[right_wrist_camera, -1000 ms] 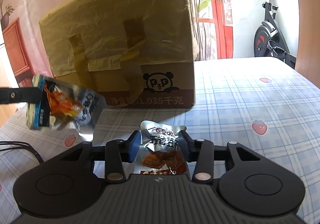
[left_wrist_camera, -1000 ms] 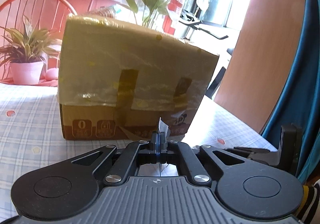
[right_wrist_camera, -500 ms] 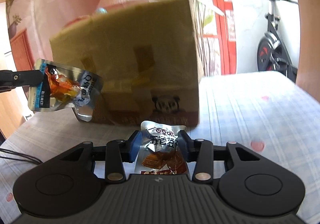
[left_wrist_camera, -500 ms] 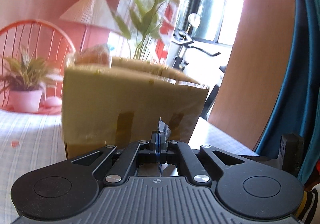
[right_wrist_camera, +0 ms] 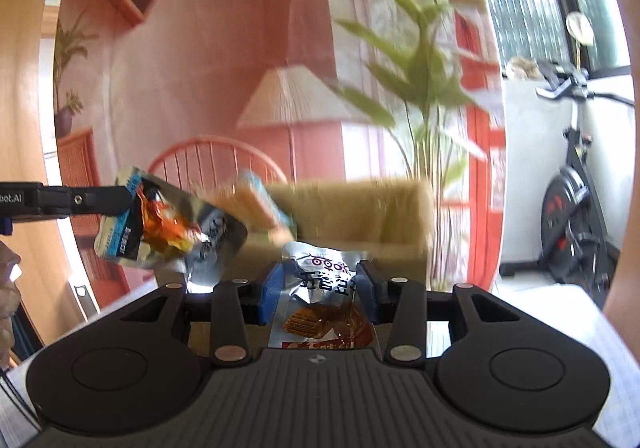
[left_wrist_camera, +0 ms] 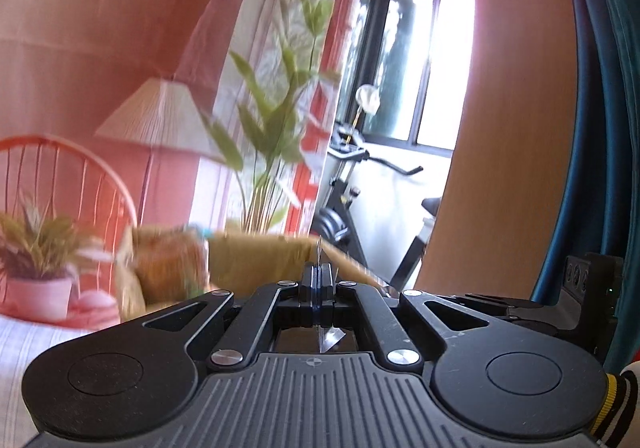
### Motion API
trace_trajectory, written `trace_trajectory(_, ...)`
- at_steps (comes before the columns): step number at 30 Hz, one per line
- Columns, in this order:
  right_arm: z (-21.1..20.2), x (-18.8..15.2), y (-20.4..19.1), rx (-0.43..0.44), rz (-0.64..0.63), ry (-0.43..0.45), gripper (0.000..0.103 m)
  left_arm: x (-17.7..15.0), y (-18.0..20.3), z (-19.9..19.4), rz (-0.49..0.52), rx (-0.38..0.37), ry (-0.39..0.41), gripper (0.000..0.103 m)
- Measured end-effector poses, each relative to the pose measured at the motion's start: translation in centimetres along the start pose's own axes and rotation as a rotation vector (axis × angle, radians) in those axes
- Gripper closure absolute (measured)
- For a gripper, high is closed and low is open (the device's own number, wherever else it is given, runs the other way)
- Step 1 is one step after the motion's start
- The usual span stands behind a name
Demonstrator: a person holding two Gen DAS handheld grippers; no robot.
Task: Organize snacks
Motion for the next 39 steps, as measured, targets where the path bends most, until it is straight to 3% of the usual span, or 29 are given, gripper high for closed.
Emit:
trace_trajectory(9,5.2,4.8,0.2,-0.003,-0.057,0.007,0.06,3.2,-2.0,5.1,-0.012,0.014,0.01,0.102)
trace_trajectory(19,11.6,3.2,1.2,-0.025,-0.082,-0.104,0.06,1.0,-5.0,10.4,0.0,0.07,-0.115,0.102)
trace_trajectory(26,13.3,2.2,2.2,-0.064,-0.053,-0.154,0.06,-0.2,-6.2,12.4,0.028,0.117,-0.207,0.1)
trace_trajectory(28,13.3,2.1,2.1,-0.063,-0.061,-0.16,0.06,-0.2,-6.5,12.3,0.036,0.131,-0.214,0.093)
trace_trajectory(30,13.0,2.1,1.9,-0.068,-0.066,-0.169,0.06,-0.1,-6.8,11.8,0.032,0.142,-0.215,0.066)
trace_trajectory(32,12.7,2.0,1.9,-0.08,-0.065,-0.174,0.06,0.3,-6.8,11.0,0.027,0.143,-0.2,0.056)
trace_trajectory(34,12.2,2.1,1.8,-0.091,-0.059,-0.179,0.059,0.5,-6.5,10.2,0.034,0.136,-0.198,0.053)
trace_trajectory(37,11.4,2.3,1.6,-0.107,-0.058,-0.184,0.058,0.8,-6.0,9.1,0.067,0.156,-0.204,0.036)
trace_trajectory(39,10.7,2.5,1.5,-0.118,-0.054,-0.184,0.05,0.9,-5.8,8.2,0.086,0.172,-0.207,0.024)
Point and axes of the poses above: each gripper's, at about its wrist camera, not at the fingertips, and z roughly the way its jaws point, y to its right, x to its top, the point moved 9 cm from there along z, roughly the way its jaws point, and after that the axes turned 2 degrees about -y, right-handed, at the moved point
